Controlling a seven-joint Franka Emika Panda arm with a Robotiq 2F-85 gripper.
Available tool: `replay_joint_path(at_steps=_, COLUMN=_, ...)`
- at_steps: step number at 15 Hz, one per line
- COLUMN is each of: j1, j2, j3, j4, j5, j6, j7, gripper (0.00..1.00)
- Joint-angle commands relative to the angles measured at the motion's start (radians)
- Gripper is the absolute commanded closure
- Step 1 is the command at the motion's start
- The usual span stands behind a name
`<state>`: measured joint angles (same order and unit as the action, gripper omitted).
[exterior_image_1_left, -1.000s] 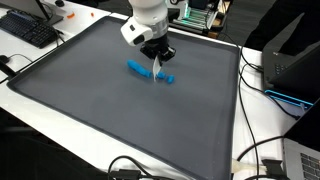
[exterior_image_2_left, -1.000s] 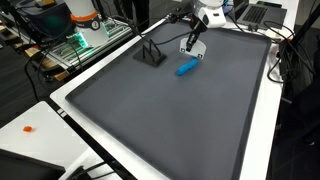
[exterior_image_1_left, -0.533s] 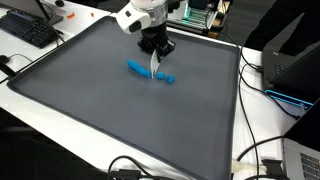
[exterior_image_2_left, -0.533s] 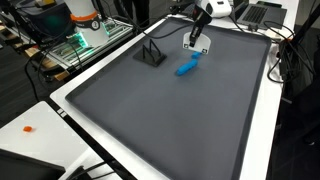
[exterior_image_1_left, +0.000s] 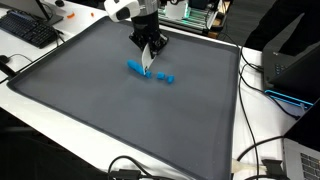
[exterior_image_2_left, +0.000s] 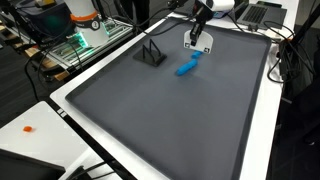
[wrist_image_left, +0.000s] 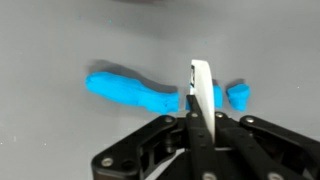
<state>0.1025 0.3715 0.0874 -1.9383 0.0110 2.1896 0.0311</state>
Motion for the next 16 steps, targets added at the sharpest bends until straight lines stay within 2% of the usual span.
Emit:
replay_joint_path(at_steps=1, j1=-0.011, j2=-0.003, j3=-0.012, j4=-0.019, j5=-0.001, j6=0.020, j7=-0.010, gripper=0.99)
replay_joint_path(at_steps=16, j1=-0.034, j2=0.081, j3=-0.030, j4=-0.011, j5=-0.002, j6=0.094, j7=-0.037, gripper=0.99)
